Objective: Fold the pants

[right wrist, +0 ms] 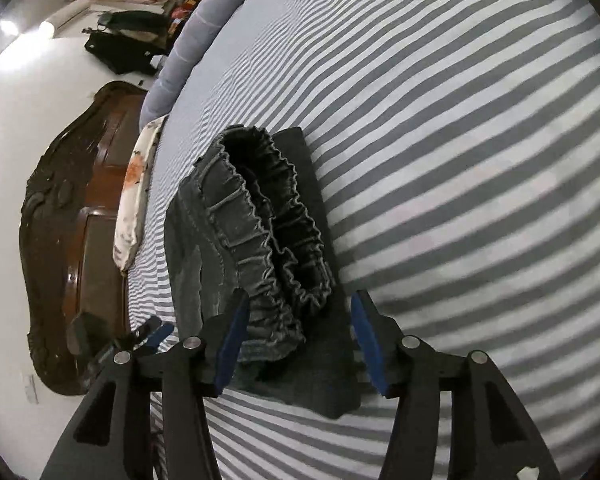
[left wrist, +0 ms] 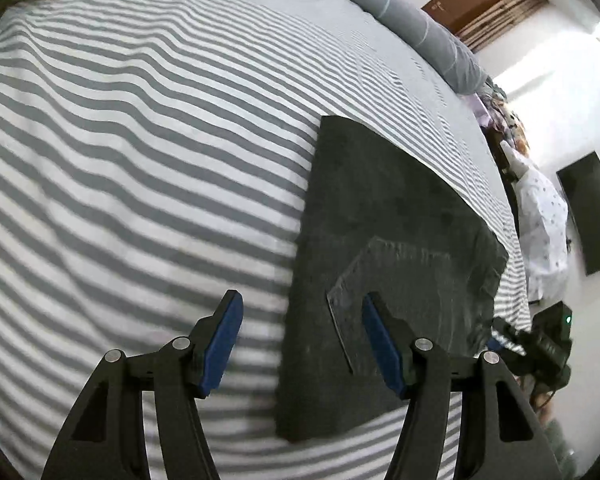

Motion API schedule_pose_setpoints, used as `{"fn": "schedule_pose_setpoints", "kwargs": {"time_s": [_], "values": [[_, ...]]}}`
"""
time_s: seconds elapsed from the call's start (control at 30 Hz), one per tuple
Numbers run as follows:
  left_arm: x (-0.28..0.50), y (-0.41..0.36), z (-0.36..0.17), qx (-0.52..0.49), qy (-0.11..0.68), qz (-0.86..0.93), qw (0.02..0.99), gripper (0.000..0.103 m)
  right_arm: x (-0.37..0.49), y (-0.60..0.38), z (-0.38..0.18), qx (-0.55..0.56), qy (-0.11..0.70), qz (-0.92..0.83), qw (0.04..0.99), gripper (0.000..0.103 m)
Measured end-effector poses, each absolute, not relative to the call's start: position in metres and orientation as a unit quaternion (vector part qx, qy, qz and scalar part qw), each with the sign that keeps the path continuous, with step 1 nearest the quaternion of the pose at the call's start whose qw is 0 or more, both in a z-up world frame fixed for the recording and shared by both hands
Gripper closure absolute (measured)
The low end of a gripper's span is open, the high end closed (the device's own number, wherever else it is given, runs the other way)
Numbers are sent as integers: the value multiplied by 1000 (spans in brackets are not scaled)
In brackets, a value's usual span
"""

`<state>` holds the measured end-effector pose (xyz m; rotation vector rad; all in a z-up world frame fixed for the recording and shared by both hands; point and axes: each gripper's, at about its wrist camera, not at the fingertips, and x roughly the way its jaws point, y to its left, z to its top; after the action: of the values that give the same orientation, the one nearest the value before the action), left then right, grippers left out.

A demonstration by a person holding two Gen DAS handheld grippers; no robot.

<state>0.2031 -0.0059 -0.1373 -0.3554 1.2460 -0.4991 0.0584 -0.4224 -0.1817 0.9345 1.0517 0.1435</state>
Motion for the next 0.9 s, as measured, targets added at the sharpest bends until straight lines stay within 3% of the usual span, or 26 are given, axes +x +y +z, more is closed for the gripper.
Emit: {"fn": "schedule_pose_setpoints", "kwargs": {"time_s": [0.2, 0.43, 0.63, 0.8, 0.87, 0.9], "values": [[218, -20, -144, -126, 572, -243, 773, 40, 74, -419, -188, 414, 475, 104, 770, 43], [218, -39, -147, -102, 569, -284, 765, 40, 82, -400, -186, 400, 471, 180, 765, 53], [223, -52, -149, -94, 570, -291, 763, 40, 100, -402, -196, 403, 465, 149, 774, 53], [226, -55, -150, -107, 560, -282, 772, 29, 108, -390, -190, 386, 471, 139, 781, 46], [222, -62, -148, -86, 558, -269, 780, 29, 108, -387, -187, 378, 483, 134, 778, 64], [220, -66, -146, -72, 557, -262, 785, 37, 107, -384, -184, 379, 483, 133, 778, 66]]}}
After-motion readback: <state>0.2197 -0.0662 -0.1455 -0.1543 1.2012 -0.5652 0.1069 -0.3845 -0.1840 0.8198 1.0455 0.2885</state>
